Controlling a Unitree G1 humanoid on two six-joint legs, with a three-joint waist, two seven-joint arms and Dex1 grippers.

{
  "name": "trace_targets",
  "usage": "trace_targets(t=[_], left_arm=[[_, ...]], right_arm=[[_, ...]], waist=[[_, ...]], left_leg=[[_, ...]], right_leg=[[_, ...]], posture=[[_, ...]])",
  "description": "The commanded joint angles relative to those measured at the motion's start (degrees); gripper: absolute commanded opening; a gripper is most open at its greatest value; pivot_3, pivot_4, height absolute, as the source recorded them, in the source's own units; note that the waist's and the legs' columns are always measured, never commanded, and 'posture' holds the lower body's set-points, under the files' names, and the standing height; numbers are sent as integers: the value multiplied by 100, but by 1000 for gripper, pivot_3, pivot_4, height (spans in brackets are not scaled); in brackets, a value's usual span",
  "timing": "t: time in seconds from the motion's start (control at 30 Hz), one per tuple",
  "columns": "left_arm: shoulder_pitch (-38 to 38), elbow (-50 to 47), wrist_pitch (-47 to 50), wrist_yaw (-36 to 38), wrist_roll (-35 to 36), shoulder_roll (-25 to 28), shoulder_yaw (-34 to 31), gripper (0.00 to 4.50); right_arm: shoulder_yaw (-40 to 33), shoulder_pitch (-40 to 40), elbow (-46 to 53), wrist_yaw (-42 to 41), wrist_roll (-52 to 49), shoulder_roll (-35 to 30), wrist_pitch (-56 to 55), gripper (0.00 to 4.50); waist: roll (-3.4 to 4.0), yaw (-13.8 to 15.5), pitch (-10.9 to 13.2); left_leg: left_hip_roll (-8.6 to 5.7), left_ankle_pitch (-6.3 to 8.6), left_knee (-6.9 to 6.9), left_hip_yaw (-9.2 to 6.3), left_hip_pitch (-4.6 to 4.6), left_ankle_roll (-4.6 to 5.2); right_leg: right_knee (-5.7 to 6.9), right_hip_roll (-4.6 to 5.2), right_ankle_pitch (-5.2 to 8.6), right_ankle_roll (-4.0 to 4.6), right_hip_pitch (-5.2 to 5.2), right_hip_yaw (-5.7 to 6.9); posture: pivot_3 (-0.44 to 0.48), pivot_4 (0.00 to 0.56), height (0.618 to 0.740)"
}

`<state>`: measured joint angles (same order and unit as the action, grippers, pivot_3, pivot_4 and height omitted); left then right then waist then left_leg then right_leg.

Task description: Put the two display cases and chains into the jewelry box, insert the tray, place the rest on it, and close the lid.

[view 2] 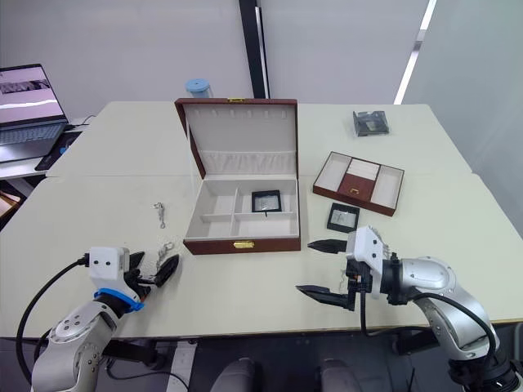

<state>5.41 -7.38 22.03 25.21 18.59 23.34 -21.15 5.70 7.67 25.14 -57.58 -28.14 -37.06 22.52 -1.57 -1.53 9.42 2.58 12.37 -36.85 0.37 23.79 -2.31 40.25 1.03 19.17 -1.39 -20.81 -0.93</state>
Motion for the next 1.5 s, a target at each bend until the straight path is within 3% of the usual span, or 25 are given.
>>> trace_targets(t=[0.03,0.27,0.37,0.4,0.67,1.0,1.17,1.5], left_arm=[[100,143,91,8,14,-44,129,3028],[140,238,-10,-6,-45,-41,196,941],[143,260,-46,2,-36,-40,203,136],[148,262,-57,5,-32,-40,204,60],[202,171,-210,31,39,-33,146,60],[225,-1065,596,182,901,267,-147,60],[-468,-1302,1066,14,1175,551,-142,60],[-1743,-1571,1662,-318,1494,463,213,60]], right_arm=[[-62,-31,24,-93,-8,-12,-204,4500],[-48,-103,-40,-147,8,-11,-302,4500],[-41,-99,-49,-150,10,-6,-316,4500],[-40,-100,-50,-148,12,-1,-320,4500],[-35,-101,-111,-142,22,45,-372,4500],[-176,44,-325,-31,-43,176,-443,4500],[-181,195,-315,100,-33,212,-407,4500],[-258,334,-441,482,0,390,-401,4500]], waist=[[0,0,0],[6,5,-3],[7,7,-3],[7,8,-4],[7,9,-4],[-5,4,8],[-8,9,10],[-28,-5,29]], left_leg=[[-1,0,0,0,0,0],[-3,3,3,-13,-21,-2],[-3,7,8,-12,-40,-6],[-3,7,10,-12,-42,-6],[-3,8,12,-9,-43,-8],[1,9,15,-12,-41,-9],[0,9,17,-13,-41,-9],[3,11,20,-11,-38,-13]], right_leg=[[-1,0,0,0,1,0],[-27,3,0,0,39,13],[-33,4,0,-1,58,12],[-33,4,0,-1,59,11],[-35,5,0,-1,60,9],[-37,4,0,-1,57,12],[-38,3,0,-1,57,12],[-48,-2,0,-2,55,9]], posture=[[0,150,740],[0,150,740],[0,150,740],[0,150,740],[0,150,740],[0,150,740],[0,150,740],[0,150,740]])
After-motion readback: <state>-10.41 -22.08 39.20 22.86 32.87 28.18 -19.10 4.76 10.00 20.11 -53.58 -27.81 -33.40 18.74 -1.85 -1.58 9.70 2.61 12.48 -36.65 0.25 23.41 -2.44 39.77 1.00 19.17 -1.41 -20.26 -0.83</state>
